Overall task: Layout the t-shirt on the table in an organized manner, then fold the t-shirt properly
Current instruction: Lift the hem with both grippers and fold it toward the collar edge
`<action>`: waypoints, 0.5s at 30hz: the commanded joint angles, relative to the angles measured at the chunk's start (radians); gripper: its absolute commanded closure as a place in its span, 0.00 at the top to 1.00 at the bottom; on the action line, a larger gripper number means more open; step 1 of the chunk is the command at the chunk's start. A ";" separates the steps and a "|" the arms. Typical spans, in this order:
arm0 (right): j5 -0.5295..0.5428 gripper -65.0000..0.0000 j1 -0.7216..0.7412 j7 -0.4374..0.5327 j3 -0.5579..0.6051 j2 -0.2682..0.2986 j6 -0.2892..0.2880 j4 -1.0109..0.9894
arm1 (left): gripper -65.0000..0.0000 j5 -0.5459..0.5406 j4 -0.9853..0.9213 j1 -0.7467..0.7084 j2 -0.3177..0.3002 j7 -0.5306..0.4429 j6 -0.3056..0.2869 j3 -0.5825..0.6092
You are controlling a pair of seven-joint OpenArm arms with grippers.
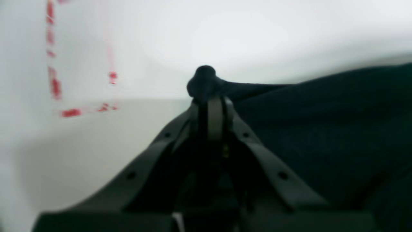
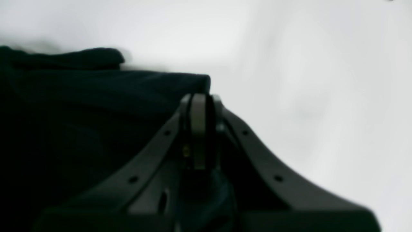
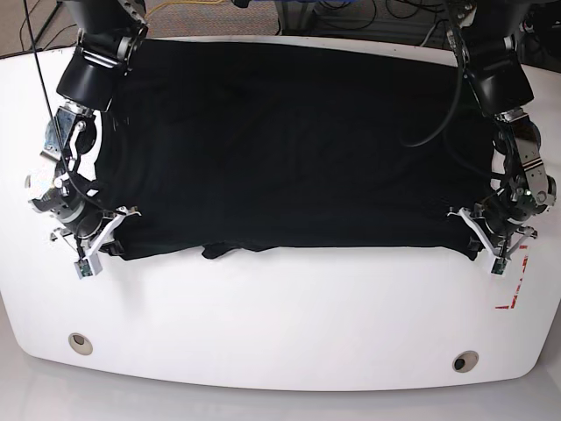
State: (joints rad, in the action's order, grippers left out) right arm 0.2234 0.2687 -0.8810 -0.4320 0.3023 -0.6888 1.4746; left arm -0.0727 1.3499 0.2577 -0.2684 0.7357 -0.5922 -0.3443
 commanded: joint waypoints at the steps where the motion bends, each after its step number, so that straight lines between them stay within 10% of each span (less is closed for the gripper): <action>1: 0.006 0.00 0.022 -0.008 -0.006 0.022 0.005 0.084 | 0.00 -0.002 0.078 0.004 -0.016 0.003 0.007 -0.005; 15: 0.126 0.00 -0.113 -0.169 -0.078 0.016 0.005 0.317 | 0.00 -0.149 0.313 -0.119 -0.022 0.153 0.007 -0.014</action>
State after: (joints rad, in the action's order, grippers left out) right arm 0.3325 0.1623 -1.0607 -0.4992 0.3019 -0.6880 1.7565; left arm -0.2050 1.6207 0.1390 -0.2749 0.9009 -0.5880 -0.3454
